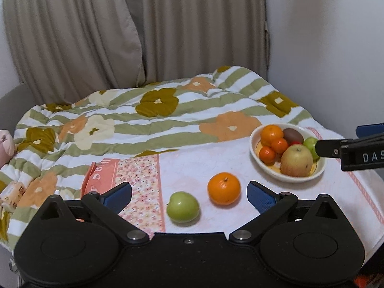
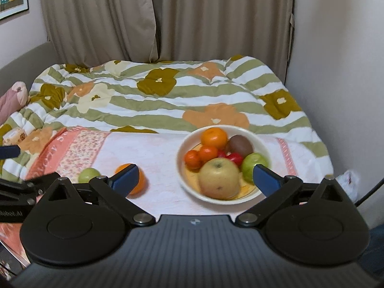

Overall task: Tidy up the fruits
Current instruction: 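Withdraw both tools toward the green apple and orange, then grasp the green apple with the left tool while the right tool grasps the orange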

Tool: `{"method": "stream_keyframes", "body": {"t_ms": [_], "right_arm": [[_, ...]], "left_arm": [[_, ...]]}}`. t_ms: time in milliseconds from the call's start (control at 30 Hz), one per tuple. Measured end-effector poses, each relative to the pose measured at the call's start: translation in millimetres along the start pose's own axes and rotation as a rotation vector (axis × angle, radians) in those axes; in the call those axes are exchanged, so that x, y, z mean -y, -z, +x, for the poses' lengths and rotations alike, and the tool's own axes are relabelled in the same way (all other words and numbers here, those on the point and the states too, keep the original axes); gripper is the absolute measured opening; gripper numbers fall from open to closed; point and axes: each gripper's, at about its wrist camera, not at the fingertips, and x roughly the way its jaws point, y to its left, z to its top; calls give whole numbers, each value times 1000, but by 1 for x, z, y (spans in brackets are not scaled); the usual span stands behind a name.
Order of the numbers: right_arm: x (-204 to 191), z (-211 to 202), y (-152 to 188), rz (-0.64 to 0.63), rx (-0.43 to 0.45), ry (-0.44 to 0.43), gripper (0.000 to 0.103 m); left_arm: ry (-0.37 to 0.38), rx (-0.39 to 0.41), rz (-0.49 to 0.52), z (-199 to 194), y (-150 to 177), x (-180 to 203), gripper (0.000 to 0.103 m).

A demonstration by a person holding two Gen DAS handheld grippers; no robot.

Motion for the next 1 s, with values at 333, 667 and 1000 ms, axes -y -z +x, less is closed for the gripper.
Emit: {"method": "stream_keyframes", "body": {"t_ms": [333,667,1000], "right_arm": [[-53,36,19,62,-23,-3,103],[-87,91,42,101,-59,30,103],[-97,128,52,127,-98,39,103]], "left_arm": [[116,-28,117,47,22,-39,103],[261,-60,256,111,42,-47,94],[319,-97,297,147,49,-43,85]]}}
